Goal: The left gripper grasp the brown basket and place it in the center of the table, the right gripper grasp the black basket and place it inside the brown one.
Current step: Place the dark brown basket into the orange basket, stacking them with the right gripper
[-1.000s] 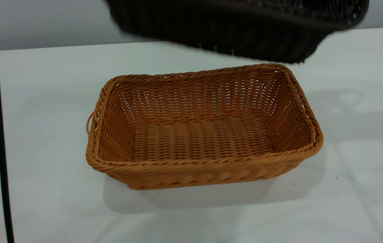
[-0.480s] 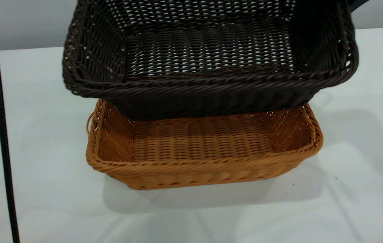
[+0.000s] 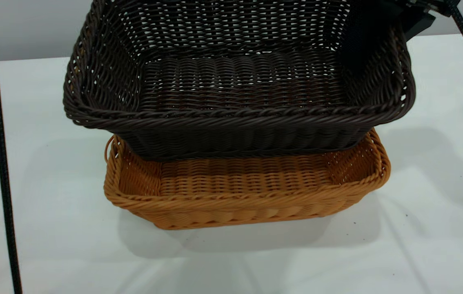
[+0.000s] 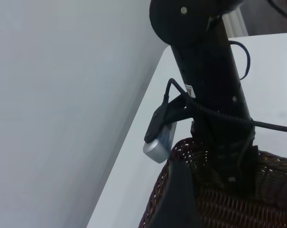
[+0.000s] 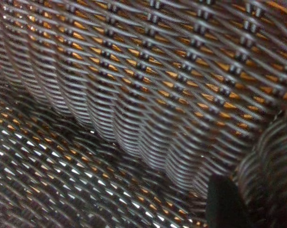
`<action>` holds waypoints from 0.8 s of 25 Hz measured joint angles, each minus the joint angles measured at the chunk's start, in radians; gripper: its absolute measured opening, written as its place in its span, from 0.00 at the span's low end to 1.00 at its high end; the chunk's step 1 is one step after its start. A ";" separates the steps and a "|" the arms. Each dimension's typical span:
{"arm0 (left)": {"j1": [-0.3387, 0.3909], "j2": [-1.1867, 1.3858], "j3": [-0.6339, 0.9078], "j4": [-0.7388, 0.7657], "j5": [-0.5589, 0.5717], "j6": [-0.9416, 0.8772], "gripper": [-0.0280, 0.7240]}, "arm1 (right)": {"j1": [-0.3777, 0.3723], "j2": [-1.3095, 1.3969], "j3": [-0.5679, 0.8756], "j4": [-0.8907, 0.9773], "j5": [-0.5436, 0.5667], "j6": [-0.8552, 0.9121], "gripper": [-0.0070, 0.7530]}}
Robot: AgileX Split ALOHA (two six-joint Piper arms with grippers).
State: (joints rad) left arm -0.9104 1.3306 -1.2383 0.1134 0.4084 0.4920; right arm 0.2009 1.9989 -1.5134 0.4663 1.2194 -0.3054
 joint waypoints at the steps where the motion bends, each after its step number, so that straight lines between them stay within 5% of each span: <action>1: 0.000 0.000 0.000 0.000 0.000 0.000 0.74 | 0.000 0.005 0.000 0.000 0.000 0.000 0.32; 20: 0.000 0.000 0.000 0.003 -0.002 0.001 0.74 | 0.014 0.014 0.001 -0.006 0.002 -0.018 0.32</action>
State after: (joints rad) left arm -0.9104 1.3306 -1.2383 0.1162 0.4065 0.4930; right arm 0.2152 2.0128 -1.5125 0.4607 1.2210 -0.3235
